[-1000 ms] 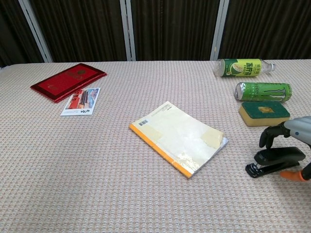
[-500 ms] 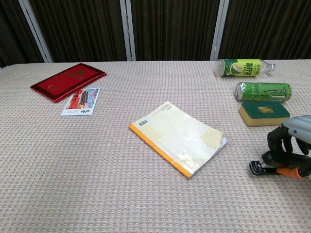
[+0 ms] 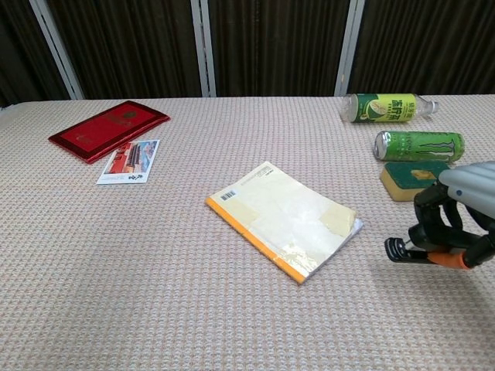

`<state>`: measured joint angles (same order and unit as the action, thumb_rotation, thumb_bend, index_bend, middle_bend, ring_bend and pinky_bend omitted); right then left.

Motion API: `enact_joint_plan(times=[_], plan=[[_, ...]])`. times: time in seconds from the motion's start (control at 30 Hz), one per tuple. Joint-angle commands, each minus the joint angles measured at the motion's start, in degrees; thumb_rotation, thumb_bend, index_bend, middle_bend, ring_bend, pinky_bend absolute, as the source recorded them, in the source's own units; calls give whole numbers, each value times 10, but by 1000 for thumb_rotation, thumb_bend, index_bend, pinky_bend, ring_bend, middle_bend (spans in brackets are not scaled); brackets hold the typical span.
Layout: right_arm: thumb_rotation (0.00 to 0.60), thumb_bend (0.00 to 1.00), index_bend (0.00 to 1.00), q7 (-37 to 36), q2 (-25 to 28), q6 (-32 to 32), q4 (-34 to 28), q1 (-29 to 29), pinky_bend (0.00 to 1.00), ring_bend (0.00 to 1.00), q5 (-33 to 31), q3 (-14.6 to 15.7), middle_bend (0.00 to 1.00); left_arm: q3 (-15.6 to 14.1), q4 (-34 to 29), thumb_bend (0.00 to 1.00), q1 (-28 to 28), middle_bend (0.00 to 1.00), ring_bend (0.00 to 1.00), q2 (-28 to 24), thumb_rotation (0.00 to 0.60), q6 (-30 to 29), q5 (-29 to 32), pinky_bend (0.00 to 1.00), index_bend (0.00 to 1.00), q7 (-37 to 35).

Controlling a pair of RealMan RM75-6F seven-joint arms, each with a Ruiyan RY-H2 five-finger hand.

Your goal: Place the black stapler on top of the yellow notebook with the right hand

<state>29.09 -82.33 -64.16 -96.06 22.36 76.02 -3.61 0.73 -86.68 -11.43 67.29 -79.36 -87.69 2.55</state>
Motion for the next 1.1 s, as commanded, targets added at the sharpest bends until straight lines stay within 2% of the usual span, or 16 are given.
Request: enact_joint_plan(times=[0.03,0.23,0.4,0.8,1.1], plan=[[600,254,629,54,0,-7,-41,11,663,557,-6,-5,599,-1,0,303,1,0,0,-1,600,-2,-2,83,0,-3],[600,255,629,142,-18,-8,-90,31,663,557,-37,-17,599,-3,0,303,1,0,0,-4,600,-4,-8,83,0,-9],[600,253,629,195,-48,4,-104,60,662,558,-71,-33,599,-5,0,303,0,0,0,-5,600,-3,-12,83,0,-13],[600,255,629,270,-117,35,-79,146,662,559,-183,-89,599,1,7,303,-4,0,0,-4,600,13,7,83,0,-23],[600,253,628,284,-152,41,-47,194,663,559,-248,-106,599,3,15,304,-6,0,0,-5,600,23,17,83,0,-35]])
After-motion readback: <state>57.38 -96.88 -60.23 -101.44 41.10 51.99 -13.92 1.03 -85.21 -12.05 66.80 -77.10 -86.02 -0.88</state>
